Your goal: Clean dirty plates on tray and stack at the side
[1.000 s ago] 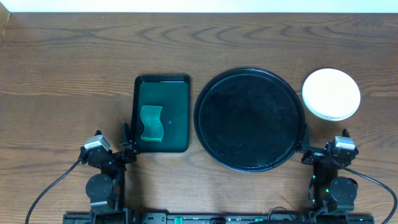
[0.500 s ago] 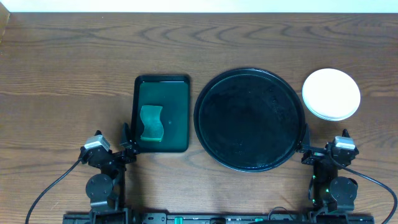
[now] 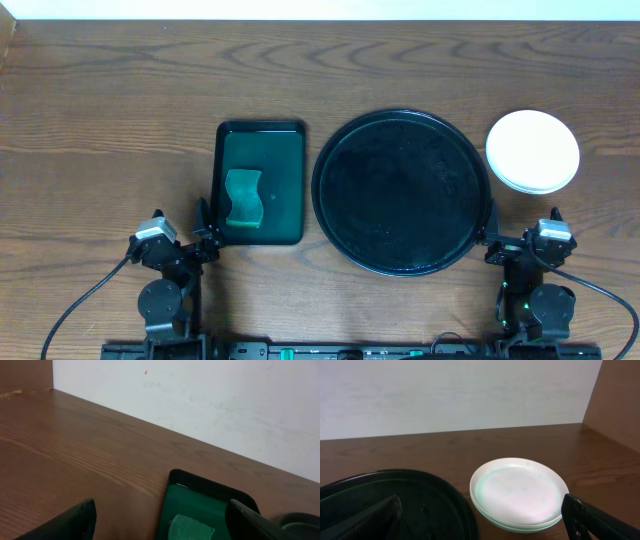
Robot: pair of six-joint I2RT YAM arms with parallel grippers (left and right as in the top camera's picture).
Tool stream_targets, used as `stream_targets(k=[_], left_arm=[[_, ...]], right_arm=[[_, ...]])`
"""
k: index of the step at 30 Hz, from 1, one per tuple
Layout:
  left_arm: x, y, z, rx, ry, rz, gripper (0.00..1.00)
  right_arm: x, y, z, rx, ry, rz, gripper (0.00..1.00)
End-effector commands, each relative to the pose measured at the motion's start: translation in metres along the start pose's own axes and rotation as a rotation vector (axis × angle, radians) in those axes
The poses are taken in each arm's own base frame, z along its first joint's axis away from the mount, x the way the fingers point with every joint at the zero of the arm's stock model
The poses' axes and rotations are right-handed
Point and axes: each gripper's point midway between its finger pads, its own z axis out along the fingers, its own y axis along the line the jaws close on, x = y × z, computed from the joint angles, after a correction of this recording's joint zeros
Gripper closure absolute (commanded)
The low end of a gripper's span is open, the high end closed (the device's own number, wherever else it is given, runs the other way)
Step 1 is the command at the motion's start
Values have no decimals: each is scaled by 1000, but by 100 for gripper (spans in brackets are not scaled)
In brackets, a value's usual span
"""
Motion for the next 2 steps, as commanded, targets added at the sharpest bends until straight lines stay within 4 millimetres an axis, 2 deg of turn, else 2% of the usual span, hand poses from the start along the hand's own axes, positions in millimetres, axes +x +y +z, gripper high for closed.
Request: stream_targets(k=[1,2], left_arm=[[15,6,0,-26,51,16,18],[15,6,0,-26,51,16,18]], right_arm=[[0,-4,0,18,-3,10,1],[0,-4,0,18,-3,10,1]])
